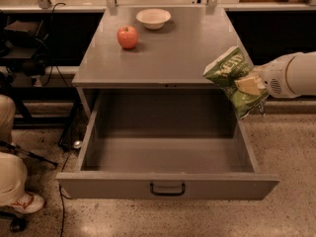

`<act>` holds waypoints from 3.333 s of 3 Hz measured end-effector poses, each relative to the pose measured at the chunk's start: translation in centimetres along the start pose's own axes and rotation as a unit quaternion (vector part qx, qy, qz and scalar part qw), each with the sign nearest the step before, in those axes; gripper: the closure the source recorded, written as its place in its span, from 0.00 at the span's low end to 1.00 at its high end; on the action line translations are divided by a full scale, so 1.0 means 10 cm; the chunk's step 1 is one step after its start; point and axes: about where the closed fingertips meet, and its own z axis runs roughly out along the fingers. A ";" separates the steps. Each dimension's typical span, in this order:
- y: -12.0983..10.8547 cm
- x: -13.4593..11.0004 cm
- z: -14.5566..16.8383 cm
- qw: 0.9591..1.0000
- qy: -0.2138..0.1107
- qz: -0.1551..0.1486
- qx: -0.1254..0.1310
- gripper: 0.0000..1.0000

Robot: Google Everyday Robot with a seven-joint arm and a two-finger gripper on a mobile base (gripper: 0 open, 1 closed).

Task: Pick green jalapeno chip bag from top drawer and place on counter

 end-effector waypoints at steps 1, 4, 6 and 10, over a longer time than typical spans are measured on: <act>-0.15 -0.48 0.25 0.998 -0.059 -0.012 0.007 1.00; -0.49 -1.58 1.40 0.992 -0.126 -0.019 0.006 0.61; -0.68 -1.63 1.91 0.995 -0.097 0.012 0.004 0.14; -1.76 -0.97 0.28 0.979 -0.150 0.088 0.103 0.00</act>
Offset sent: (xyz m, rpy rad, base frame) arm 0.1586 0.0803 0.0820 0.1445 -0.3348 0.1386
